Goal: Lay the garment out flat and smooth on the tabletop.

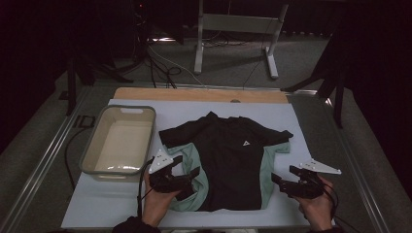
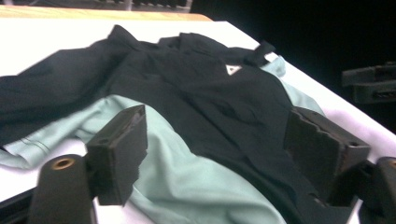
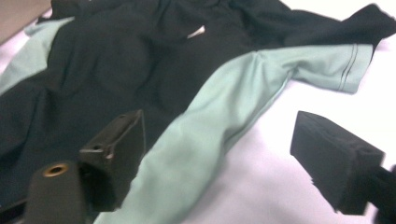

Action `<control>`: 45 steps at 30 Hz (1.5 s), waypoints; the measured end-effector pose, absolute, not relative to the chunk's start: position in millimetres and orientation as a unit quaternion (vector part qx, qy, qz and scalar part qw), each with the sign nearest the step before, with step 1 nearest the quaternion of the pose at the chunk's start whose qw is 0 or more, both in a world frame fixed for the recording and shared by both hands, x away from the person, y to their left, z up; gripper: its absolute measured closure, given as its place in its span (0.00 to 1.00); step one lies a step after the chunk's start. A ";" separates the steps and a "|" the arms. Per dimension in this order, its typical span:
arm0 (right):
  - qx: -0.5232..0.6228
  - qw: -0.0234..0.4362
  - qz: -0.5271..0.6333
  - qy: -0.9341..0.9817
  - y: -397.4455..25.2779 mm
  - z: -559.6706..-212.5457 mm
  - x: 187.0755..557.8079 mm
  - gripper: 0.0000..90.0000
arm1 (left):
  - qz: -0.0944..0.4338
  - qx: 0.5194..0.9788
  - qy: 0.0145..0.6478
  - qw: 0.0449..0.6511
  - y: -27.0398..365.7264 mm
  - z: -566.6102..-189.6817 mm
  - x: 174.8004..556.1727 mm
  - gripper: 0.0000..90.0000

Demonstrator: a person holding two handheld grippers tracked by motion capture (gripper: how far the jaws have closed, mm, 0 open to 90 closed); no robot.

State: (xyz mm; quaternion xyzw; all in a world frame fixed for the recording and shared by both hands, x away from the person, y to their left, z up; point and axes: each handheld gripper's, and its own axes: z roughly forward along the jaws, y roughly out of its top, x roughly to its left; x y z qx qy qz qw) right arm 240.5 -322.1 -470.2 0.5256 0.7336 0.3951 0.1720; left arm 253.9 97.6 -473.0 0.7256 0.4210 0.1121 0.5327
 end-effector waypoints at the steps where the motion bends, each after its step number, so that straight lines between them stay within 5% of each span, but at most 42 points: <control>1: 0.525 0.173 0.391 0.736 -321.9 -471.0 238.9 0.24 | 0.106 0.731 0.415 0.531 96.9 -475.1 250.5 0.29; 16: 0.525 0.153 0.366 0.753 -309.2 -490.0 233.1 0.30 | 0.087 0.754 0.405 0.510 87.5 -487.6 229.5 0.39; 20: 0.531 0.128 0.347 0.762 -304.2 -500.9 239.5 0.39 | 0.068 0.779 0.390 0.487 73.8 -494.0 224.4 0.32; 24: 0.530 0.118 0.335 0.770 -300.7 -504.5 240.8 0.62 | 0.058 0.800 0.382 0.460 65.6 -502.3 223.3 0.32; 27: 0.515 0.106 0.339 0.780 -298.6 -505.2 239.3 0.90 | 0.047 0.827 0.358 0.431 59.4 -505.6 221.3 0.56; 29: 0.508 0.115 0.346 0.780 -297.9 -501.7 237.6 0.99 | 0.043 0.838 0.339 0.426 56.6 -504.7 219.3 0.84; 31: 0.500 0.129 0.357 0.778 -298.2 -495.2 235.6 0.99 | 0.043 0.837 0.334 0.432 56.6 -500.7 219.5 0.97; 45: 0.505 0.191 0.431 0.723 -313.4 -448.2 259.9 1.00 | 0.099 0.773 0.405 0.479 89.2 -458.6 262.6 0.99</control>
